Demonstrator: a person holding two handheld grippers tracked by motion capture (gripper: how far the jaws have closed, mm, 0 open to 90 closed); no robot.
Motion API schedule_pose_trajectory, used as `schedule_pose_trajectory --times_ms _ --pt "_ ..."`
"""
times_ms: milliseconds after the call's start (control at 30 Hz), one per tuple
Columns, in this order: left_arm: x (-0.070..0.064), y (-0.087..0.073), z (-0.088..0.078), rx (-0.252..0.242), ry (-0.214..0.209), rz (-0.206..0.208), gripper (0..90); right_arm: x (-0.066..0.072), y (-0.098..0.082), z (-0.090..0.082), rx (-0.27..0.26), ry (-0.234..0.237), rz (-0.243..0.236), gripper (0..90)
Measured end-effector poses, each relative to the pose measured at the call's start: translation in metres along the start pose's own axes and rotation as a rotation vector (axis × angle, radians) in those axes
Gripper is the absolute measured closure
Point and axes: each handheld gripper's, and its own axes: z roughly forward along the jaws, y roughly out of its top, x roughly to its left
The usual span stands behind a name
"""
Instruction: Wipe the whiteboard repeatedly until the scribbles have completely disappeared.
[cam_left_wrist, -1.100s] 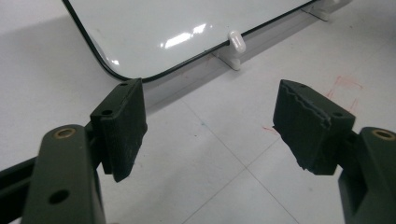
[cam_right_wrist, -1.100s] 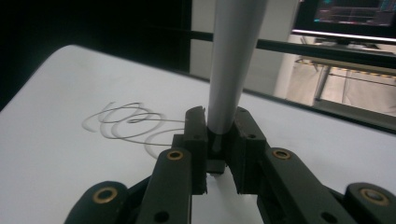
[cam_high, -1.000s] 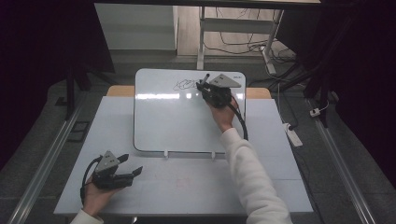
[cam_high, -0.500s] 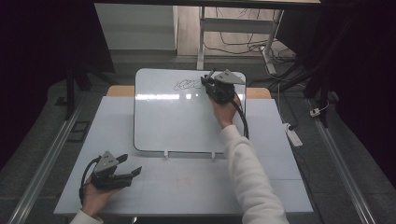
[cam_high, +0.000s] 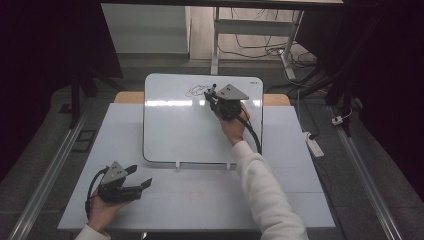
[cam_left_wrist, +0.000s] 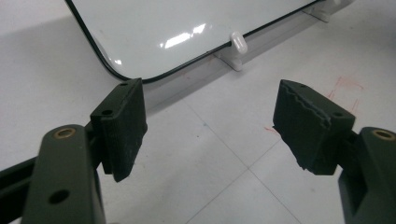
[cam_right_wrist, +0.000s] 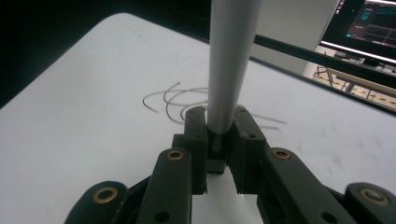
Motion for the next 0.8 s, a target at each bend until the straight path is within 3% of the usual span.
schedule_pose_trajectory --times_ms 133,167,200,233,300,333,367,467,533,567,667,733,800 --pt "0.0 -0.001 -0.002 -0.009 0.003 -0.007 26.4 -0.025 0.008 0.003 -0.039 -0.057 0.106 78.2" --pt "0.001 0.0 -0.002 -0.008 0.004 -0.007 26.4 -0.026 0.009 0.004 -0.041 -0.055 0.114 78.2" --pt "0.002 0.0 -0.002 -0.008 0.002 -0.007 26.4 -0.022 0.009 0.005 -0.036 -0.056 0.101 78.2" --pt "0.002 0.0 -0.001 -0.007 0.001 -0.007 26.4 -0.015 0.009 0.006 -0.025 -0.018 0.08 78.2" --pt "0.003 0.0 -0.001 -0.004 0.0 -0.006 26.4 0.001 0.008 0.01 0.016 0.033 -0.02 78.2" --pt "0.002 0.0 0.0 -0.002 -0.003 -0.007 26.4 0.002 0.009 0.011 0.024 0.027 -0.046 78.2" --pt "0.002 0.0 0.0 -0.002 -0.003 -0.006 26.4 -0.004 0.011 0.011 0.021 0.029 -0.025 78.2" --pt "0.001 -0.001 -0.002 -0.01 -0.001 -0.005 26.4 -0.03 0.017 0.007 -0.026 -0.076 0.087 78.2" --pt "0.002 0.0 -0.003 -0.012 0.0 -0.006 26.4 -0.036 0.017 0.006 -0.032 -0.076 0.126 78.2" --pt "0.002 0.0 -0.002 -0.01 -0.001 -0.007 26.4 -0.032 0.017 0.007 -0.025 -0.063 0.099 78.2" --pt "0.003 0.0 0.0 -0.003 -0.003 -0.005 26.4 -0.009 0.012 0.012 0.018 0.053 0.021 78.2" --pt "0.002 0.0 -0.001 -0.004 -0.003 -0.004 26.4 -0.006 0.013 0.013 0.027 0.054 -0.023 78.2" --pt "0.001 0.0 -0.002 -0.005 -0.002 -0.006 26.4 -0.018 0.015 0.012 -0.01 -0.004 0.033 78.2"
